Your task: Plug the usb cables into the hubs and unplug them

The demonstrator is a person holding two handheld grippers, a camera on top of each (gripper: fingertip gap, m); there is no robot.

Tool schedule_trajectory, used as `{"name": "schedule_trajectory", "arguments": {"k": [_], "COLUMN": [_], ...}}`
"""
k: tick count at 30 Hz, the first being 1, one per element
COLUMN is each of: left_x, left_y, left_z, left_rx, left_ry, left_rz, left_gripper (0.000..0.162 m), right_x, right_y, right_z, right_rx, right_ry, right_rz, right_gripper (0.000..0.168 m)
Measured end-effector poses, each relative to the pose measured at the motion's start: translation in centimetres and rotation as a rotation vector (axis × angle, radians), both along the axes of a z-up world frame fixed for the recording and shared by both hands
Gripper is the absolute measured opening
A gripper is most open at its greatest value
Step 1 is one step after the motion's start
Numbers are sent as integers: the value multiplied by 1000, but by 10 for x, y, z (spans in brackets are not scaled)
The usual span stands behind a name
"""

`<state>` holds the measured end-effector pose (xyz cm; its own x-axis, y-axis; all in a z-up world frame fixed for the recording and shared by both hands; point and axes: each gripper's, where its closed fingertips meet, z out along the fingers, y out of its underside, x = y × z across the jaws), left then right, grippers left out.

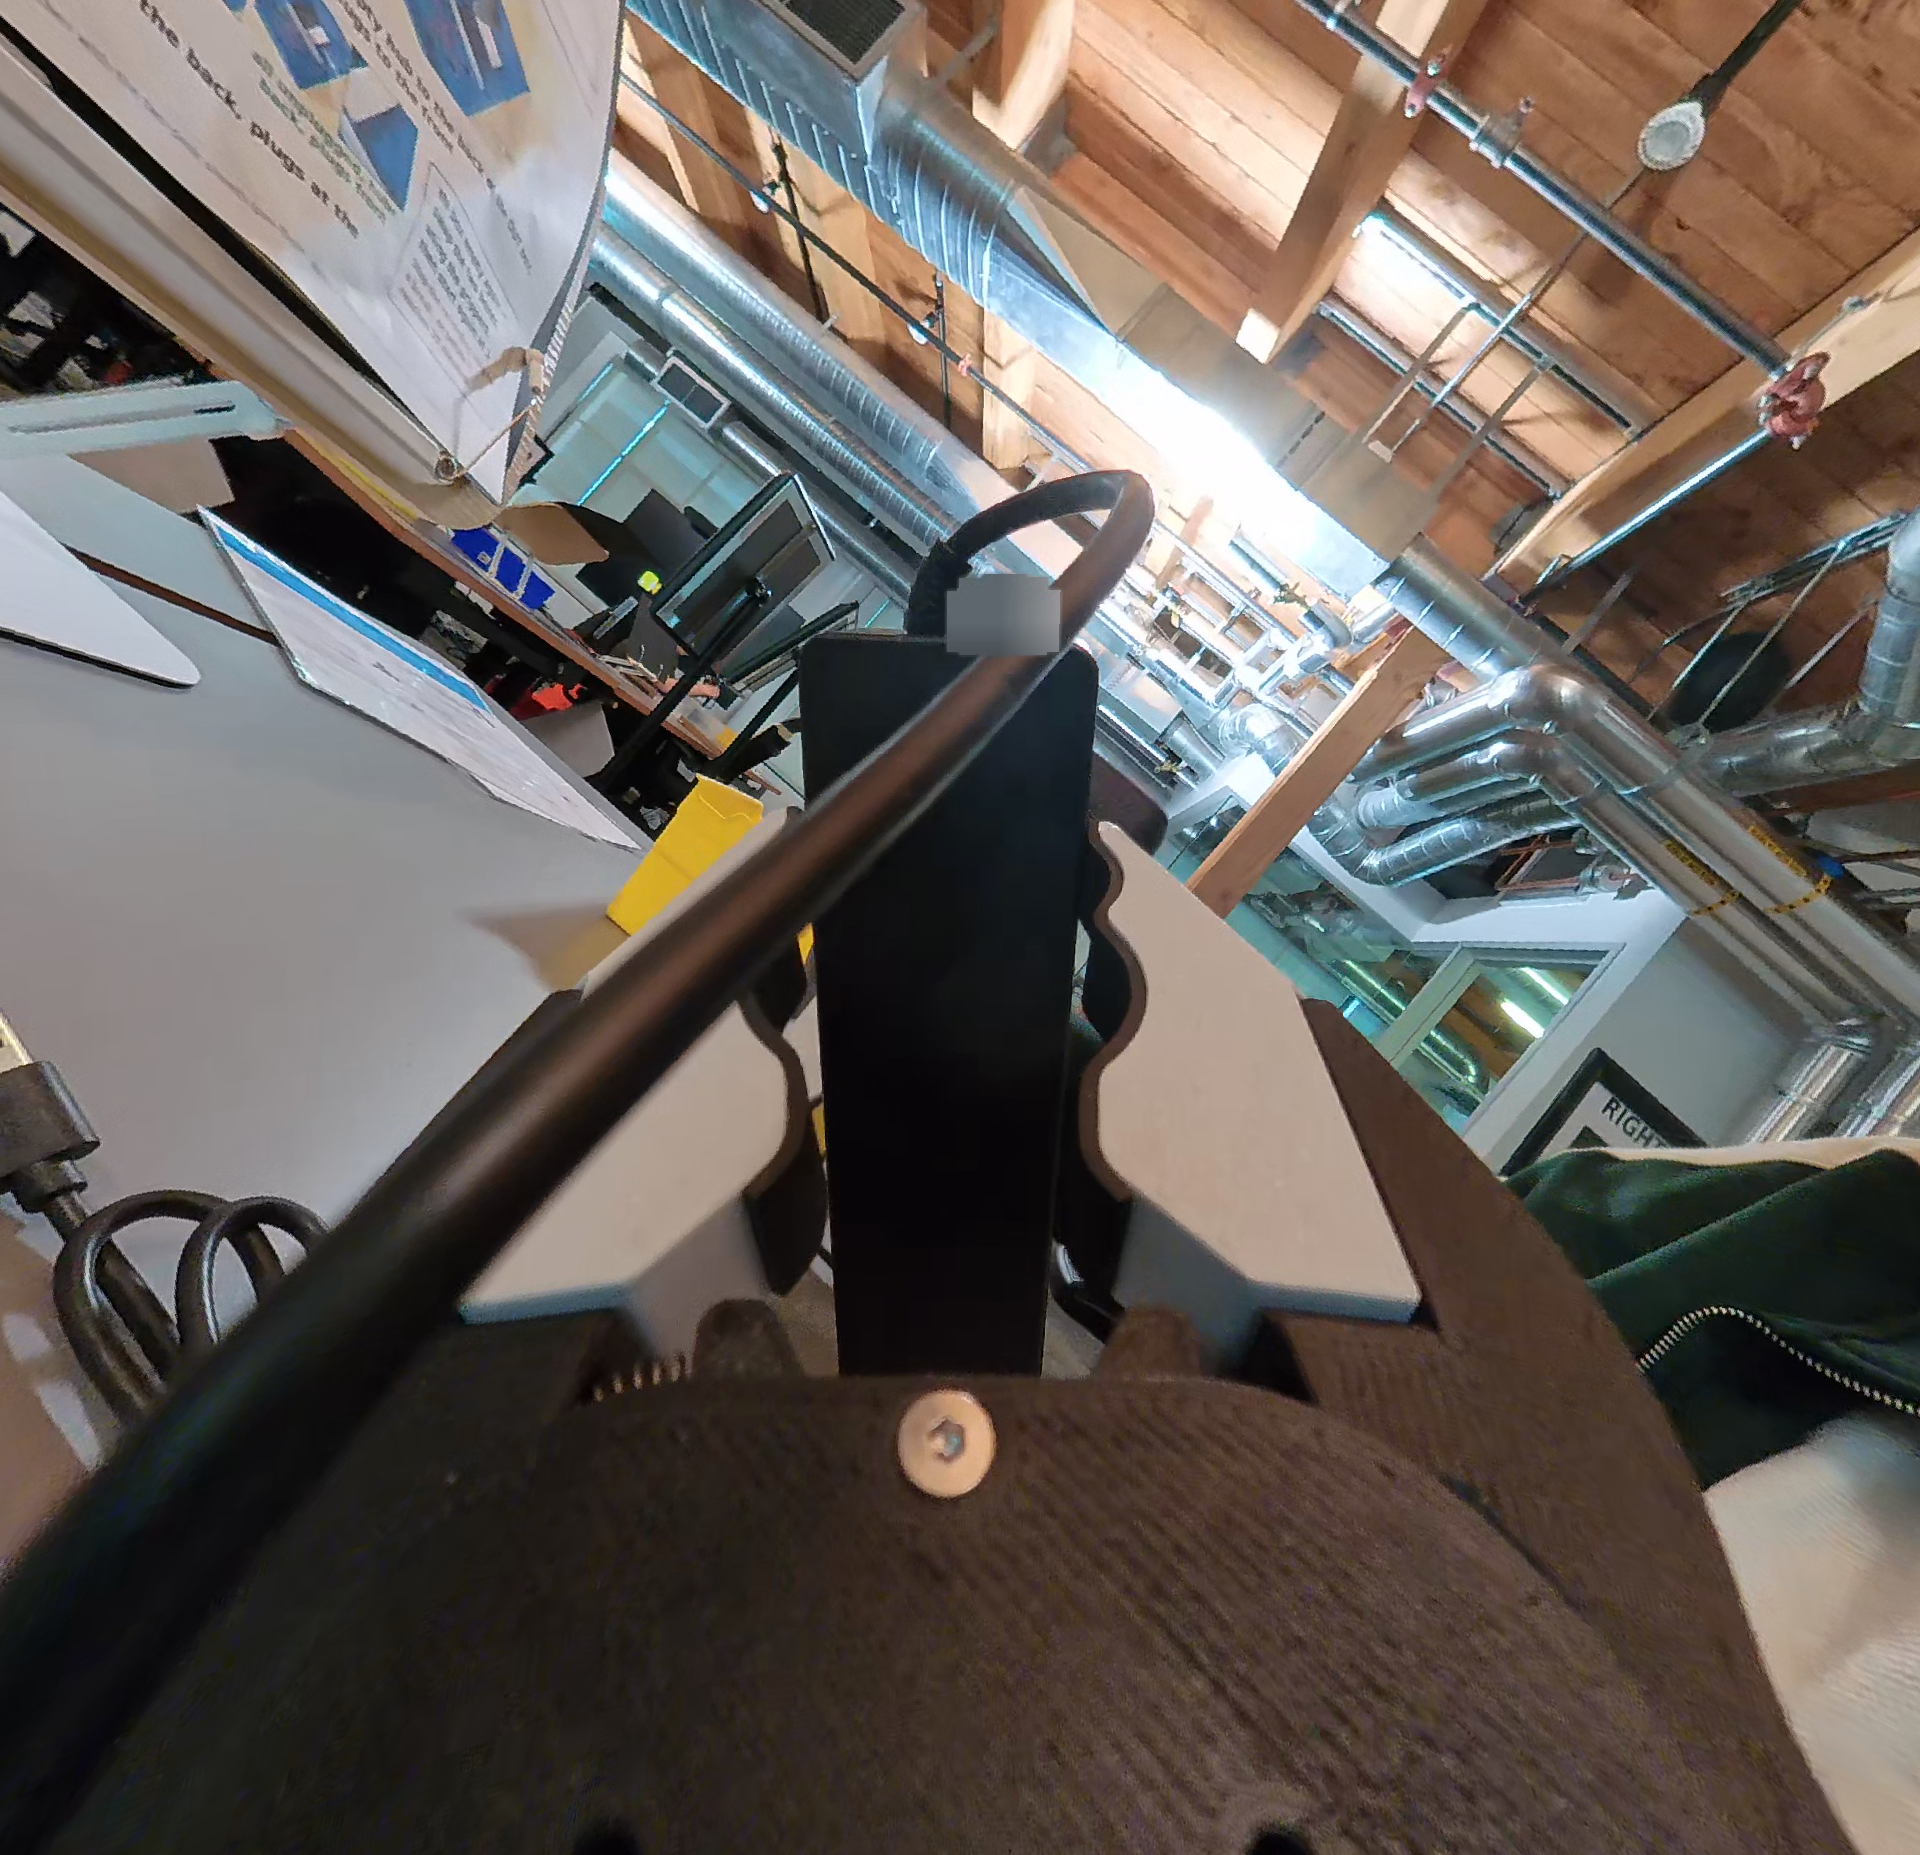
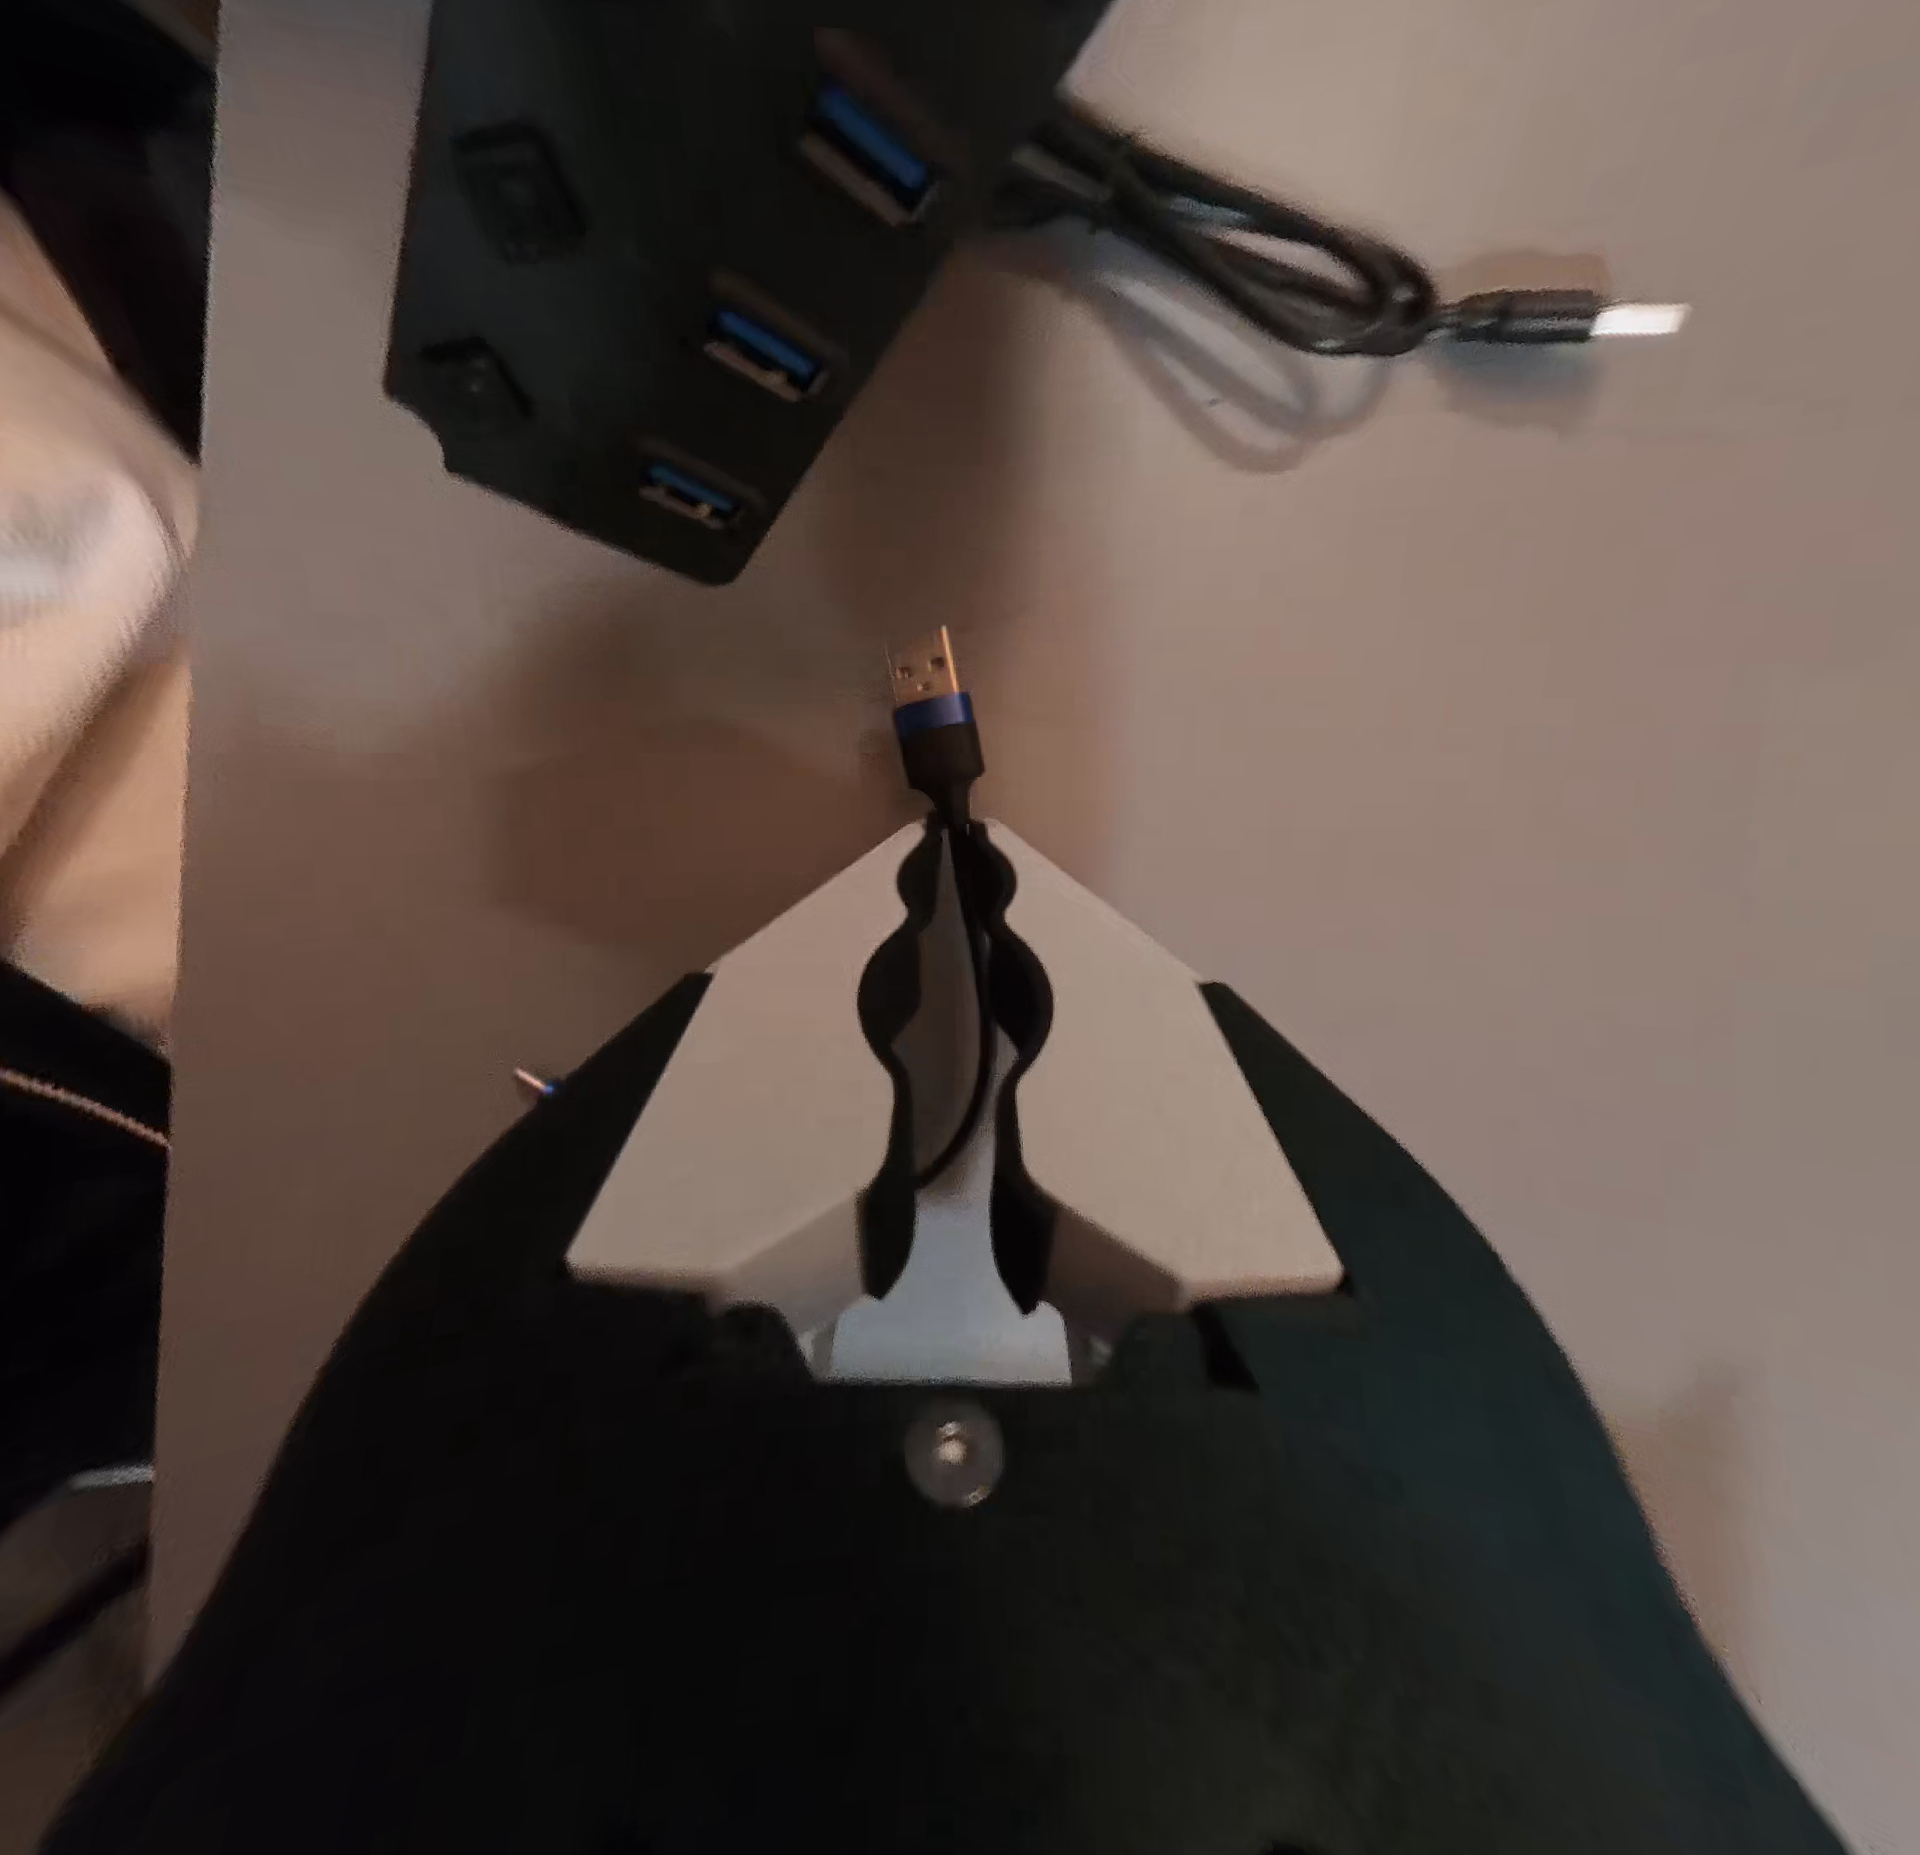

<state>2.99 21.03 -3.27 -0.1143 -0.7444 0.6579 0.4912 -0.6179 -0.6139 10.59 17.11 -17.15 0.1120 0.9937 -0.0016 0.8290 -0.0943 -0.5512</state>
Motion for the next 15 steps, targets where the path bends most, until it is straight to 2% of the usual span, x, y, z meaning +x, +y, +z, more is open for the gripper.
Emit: {"name": "schedule_trajectory", "arguments": {"k": [1, 6, 8, 15], "left_x": [0, 5, 9, 28], "left_y": [0, -6, -10, -35], "left_z": [0, 0, 0, -1], "left_rx": [4, 57, 100, 283], "left_ry": [4, 49, 87, 211], "left_rz": [1, 0, 5, -22], "left_gripper": [48, 48, 48, 46], "right_x": [-1, 6, 8, 11], "right_y": [4, 27, 24, -10], "right_z": [9, 65, 88, 113], "right_rx": [0, 23, -4, -122], "right_ry": [53, 310, 401, 375], "right_rz": [-32, -212, -242, -230], "right_gripper": [4, 3, 4, 3]}}
